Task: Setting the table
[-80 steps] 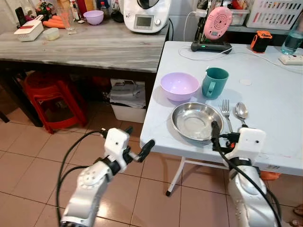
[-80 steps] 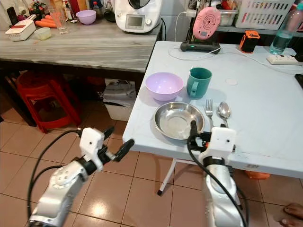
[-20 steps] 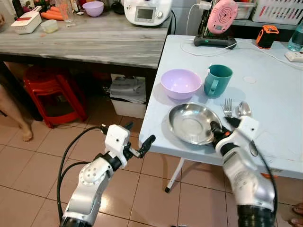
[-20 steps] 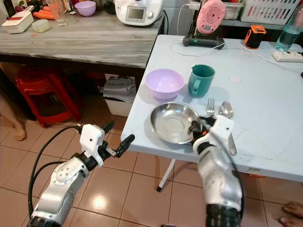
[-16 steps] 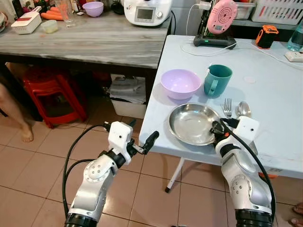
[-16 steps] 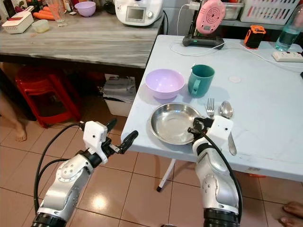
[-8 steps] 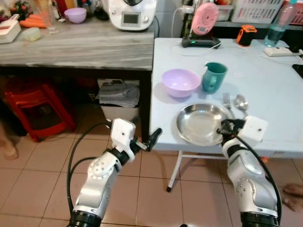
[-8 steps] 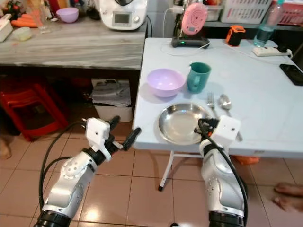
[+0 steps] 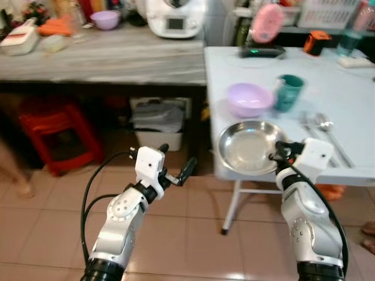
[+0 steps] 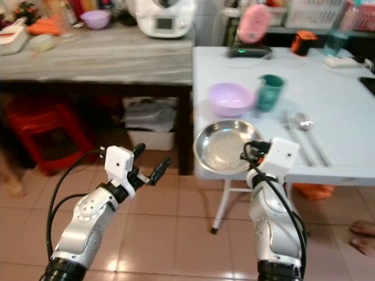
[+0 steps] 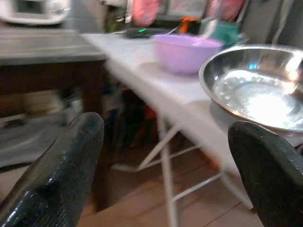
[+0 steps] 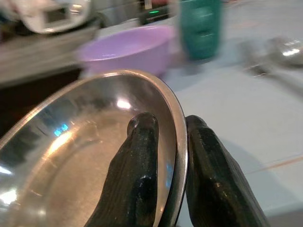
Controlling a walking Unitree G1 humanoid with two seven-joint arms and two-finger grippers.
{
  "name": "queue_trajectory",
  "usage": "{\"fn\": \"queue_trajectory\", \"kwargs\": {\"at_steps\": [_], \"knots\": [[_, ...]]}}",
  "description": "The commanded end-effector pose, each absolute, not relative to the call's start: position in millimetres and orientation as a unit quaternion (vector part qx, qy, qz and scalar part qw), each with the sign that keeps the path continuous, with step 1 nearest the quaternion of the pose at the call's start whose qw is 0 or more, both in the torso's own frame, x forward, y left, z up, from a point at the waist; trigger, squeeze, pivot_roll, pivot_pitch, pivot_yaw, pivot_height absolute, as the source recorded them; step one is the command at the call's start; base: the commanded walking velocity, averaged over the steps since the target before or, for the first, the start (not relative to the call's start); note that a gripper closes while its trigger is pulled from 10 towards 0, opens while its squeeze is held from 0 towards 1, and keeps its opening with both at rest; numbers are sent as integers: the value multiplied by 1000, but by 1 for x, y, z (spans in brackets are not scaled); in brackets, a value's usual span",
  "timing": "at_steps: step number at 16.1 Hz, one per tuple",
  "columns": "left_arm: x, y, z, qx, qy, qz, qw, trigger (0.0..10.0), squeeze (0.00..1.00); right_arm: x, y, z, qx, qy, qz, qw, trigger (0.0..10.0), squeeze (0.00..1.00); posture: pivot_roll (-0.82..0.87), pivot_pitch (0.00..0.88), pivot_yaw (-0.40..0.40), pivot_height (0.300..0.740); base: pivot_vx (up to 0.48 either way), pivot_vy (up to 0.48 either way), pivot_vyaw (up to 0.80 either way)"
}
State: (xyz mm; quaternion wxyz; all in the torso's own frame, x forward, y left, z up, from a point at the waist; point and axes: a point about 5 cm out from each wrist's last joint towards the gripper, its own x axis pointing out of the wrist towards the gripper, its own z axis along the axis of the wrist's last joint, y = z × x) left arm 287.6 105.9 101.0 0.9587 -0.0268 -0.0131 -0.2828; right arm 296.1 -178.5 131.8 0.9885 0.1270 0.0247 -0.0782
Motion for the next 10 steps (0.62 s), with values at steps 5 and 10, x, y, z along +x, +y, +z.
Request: {"fn": "queue_trajectory", "kwargs": {"at_steps": [5,10], "knots": [[290,108,100,-18,-13,-272,962,10000,0,296,-176,141,119,-1,-69,991,10000,0,-99,44,19,740,0,407,0],[291,110,99,-15,-13,-259,966,10000,0,296,-175,141,113,-4,-66,991,10000,0,-97,50,20,740,0,413,0]]}}
